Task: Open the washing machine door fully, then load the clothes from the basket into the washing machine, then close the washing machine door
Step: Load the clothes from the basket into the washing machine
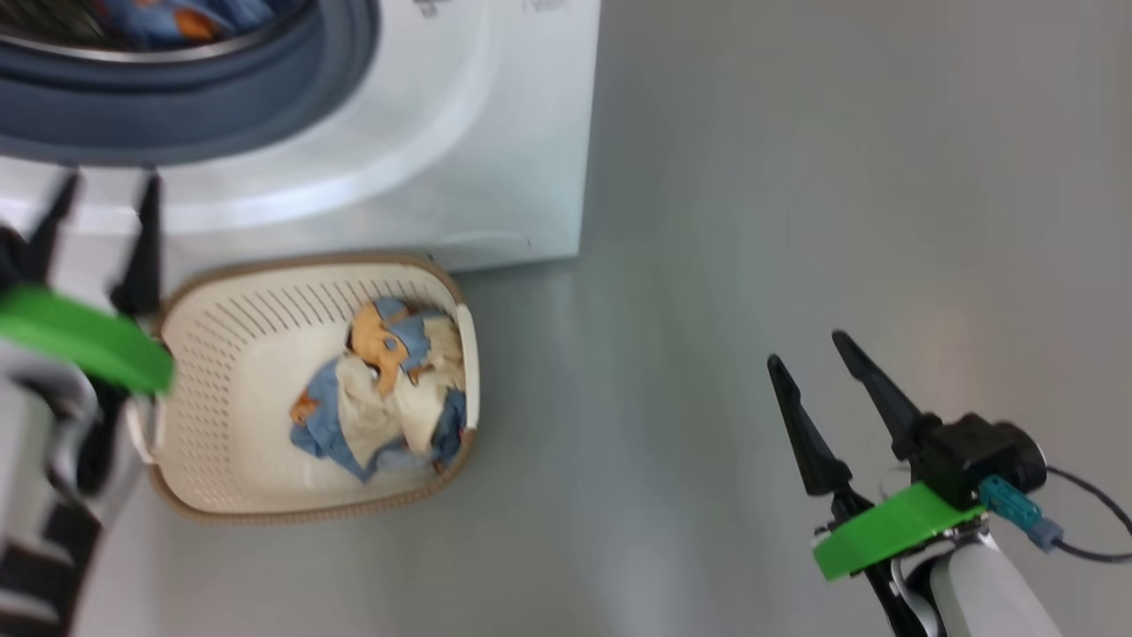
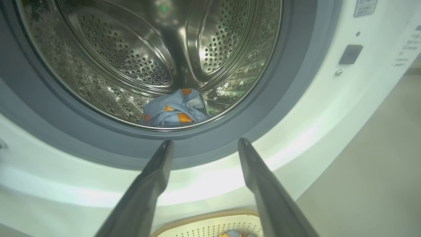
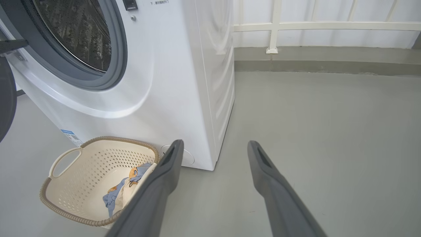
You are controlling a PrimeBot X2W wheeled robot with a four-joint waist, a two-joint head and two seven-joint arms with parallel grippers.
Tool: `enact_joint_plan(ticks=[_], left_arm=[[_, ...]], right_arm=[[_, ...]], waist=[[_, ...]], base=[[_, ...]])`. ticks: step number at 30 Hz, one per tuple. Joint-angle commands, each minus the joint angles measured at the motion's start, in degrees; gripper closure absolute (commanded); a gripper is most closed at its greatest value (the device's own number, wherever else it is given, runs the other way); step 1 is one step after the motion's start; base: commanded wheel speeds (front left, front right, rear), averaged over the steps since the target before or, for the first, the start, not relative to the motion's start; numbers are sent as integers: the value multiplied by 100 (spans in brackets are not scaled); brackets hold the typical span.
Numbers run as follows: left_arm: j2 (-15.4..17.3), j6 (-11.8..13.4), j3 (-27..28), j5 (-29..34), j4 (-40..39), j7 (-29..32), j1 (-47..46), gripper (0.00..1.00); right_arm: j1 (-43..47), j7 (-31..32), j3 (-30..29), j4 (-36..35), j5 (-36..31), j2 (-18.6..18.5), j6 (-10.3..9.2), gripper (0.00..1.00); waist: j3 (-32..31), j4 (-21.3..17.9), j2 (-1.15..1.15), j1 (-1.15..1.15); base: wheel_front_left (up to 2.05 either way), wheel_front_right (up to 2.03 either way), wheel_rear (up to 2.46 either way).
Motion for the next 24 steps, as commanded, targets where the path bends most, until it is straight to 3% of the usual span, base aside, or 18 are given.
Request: enact_joint_plan(ticks=[1, 14, 24], left_arm=[[229, 121, 346, 126, -408, -35, 390, 0], [-320, 607, 1151, 568, -2190, -35, 2789, 0], [-762, 625, 1447, 915, -2824, -36, 3917, 0]], right_arm=[[207, -27, 97, -103, 90, -15, 9, 0], [822, -27, 36, -88, 270, -53, 9, 0], [1087, -27, 27, -86, 358, -4, 9, 0]], waist=[[-662, 209, 0, 0], [-1740, 252, 0, 0], [-2229, 223, 0, 0]], base=[[0, 0, 0], [0, 0, 0], [0, 0, 0]])
